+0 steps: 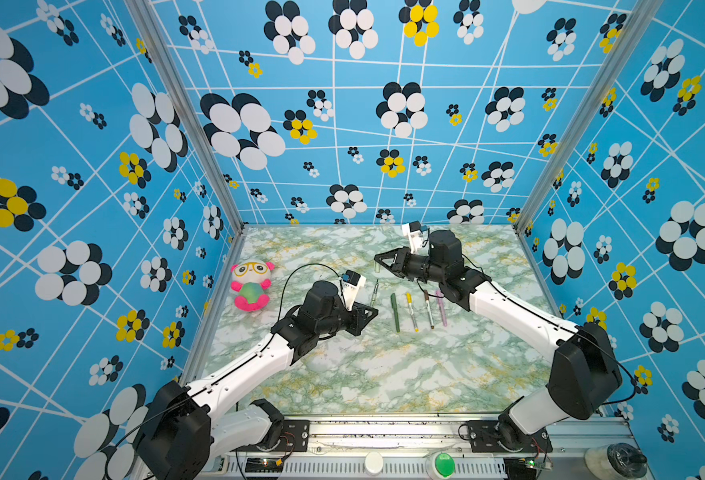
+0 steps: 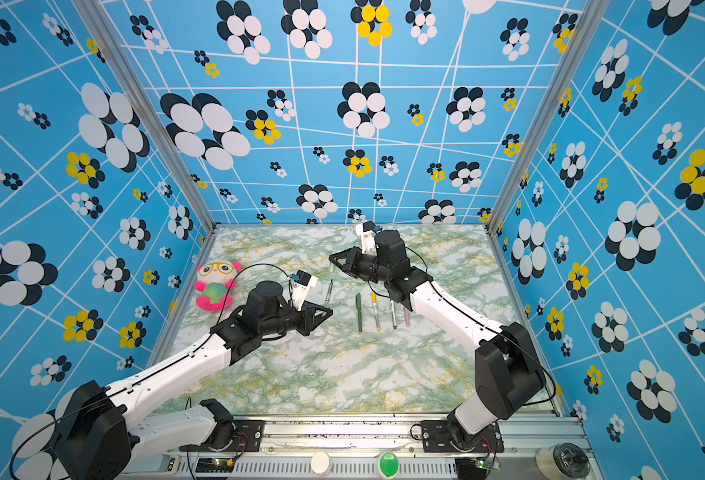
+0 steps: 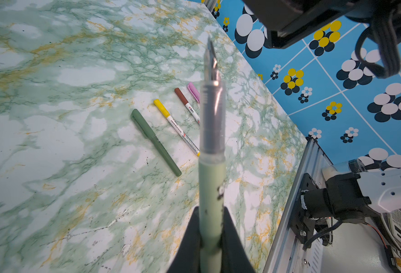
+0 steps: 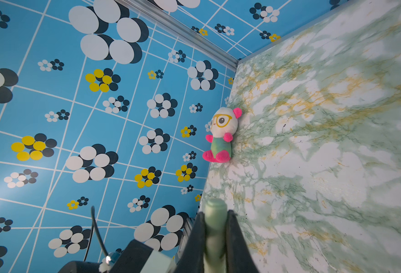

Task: Insert the pens into the pen caps
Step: 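Carry the cap above the pen tip held upright by the left gripper, then lower the cap down onto the pen tip with the right gripper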

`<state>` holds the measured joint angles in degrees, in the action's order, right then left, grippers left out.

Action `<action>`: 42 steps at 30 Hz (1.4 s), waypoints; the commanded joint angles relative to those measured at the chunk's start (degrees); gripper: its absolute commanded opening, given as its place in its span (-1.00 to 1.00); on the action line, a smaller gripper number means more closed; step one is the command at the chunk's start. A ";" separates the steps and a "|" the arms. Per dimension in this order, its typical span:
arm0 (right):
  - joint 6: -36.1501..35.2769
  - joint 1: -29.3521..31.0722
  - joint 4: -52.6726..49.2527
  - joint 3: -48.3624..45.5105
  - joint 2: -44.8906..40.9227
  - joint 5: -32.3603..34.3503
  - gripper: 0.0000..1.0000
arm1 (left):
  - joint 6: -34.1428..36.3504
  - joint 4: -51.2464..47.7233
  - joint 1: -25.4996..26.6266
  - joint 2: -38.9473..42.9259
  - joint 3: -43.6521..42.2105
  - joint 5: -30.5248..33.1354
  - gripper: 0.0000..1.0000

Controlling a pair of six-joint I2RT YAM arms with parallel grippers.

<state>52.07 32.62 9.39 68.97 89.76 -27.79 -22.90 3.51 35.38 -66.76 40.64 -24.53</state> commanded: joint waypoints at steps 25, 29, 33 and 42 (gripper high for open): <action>-6.11 2.01 -4.75 -1.20 -2.48 1.19 -0.92 | -0.85 1.33 -0.41 0.92 0.15 1.57 -1.00; -6.20 1.96 -4.73 -1.06 -2.46 0.42 -0.92 | -0.92 1.22 -0.61 1.47 -0.03 2.01 -1.00; -6.27 2.42 -4.48 -1.55 -2.32 -0.19 -0.93 | -1.43 1.84 -0.75 1.94 -0.45 2.55 -1.00; -6.55 4.78 -1.46 -4.58 -2.82 -0.16 -0.93 | -3.33 3.94 -1.10 3.04 -0.33 3.22 -1.00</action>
<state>46.68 35.70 8.16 66.26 88.33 -26.35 -25.06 3.09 35.11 -65.25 40.14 -22.72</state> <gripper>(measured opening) 0.140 0.138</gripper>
